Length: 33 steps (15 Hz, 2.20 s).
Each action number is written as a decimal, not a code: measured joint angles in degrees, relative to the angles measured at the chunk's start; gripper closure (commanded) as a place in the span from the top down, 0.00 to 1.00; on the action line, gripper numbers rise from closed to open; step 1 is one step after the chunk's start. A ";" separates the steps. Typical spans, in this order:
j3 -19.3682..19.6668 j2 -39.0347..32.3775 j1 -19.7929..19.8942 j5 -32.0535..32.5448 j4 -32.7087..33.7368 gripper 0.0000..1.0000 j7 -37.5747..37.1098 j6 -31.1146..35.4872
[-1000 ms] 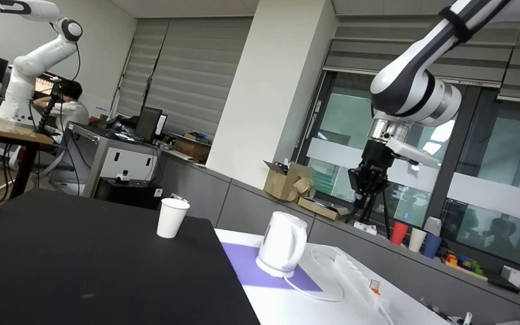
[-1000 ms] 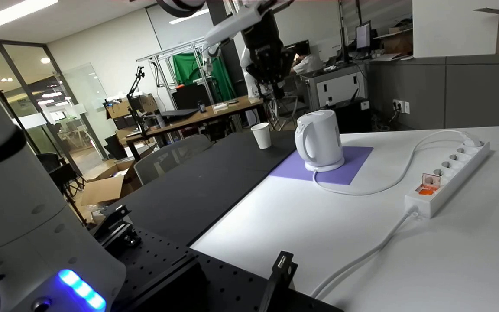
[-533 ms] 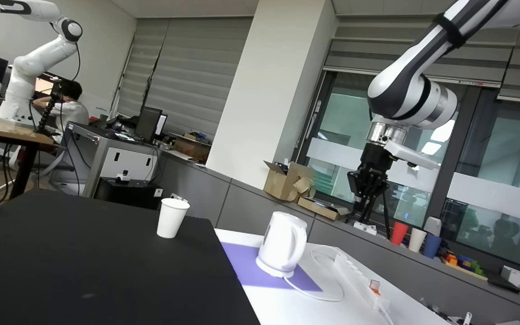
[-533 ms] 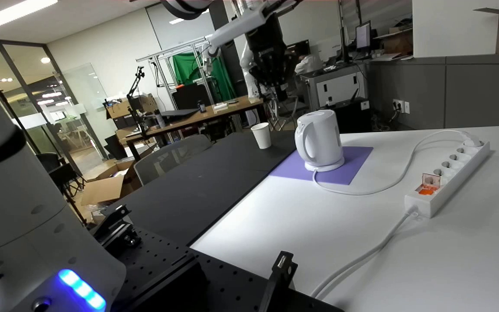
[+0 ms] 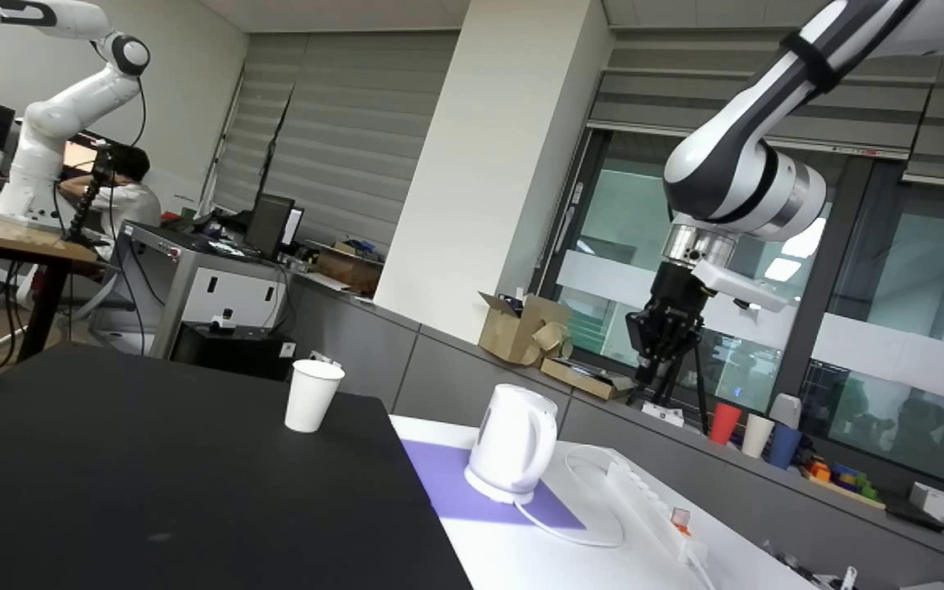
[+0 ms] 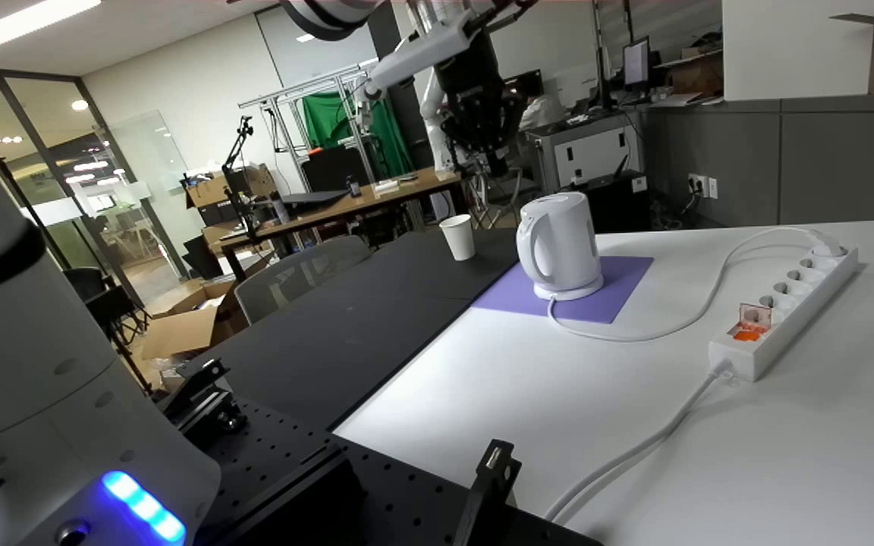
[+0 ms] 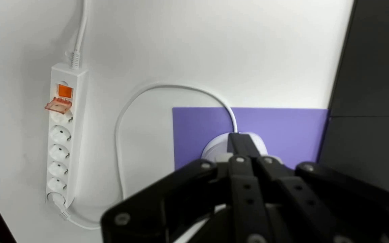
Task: Turn off the electric kettle
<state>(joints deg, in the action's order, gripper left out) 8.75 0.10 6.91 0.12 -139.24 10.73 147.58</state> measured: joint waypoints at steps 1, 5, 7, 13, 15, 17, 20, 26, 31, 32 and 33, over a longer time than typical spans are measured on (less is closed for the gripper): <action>-0.05 -0.98 0.00 -0.83 0.01 0.00 0.20 1.71; -1.08 -7.40 0.05 -7.56 0.93 0.00 3.24 7.95; -2.67 -11.16 0.57 -11.79 2.04 0.00 5.56 11.32; -10.94 -20.50 5.29 -23.93 6.99 0.00 14.71 19.65; -13.32 -22.64 7.04 -26.12 8.87 0.00 17.14 20.46; -15.01 -24.17 8.45 -27.24 10.37 0.00 18.81 20.58; -16.87 -25.77 10.18 -27.87 11.91 0.00 20.58 20.68; -18.51 -26.21 11.94 -28.27 12.36 0.00 22.20 20.57; -18.14 -27.12 11.93 -28.14 12.33 0.00 22.21 19.96; -17.93 -27.55 11.91 -28.14 12.32 0.00 22.21 19.87; -17.80 -27.96 11.91 -28.14 12.33 0.00 22.21 19.70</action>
<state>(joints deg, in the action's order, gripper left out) -9.05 -27.86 18.82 -28.02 -126.90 32.94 167.28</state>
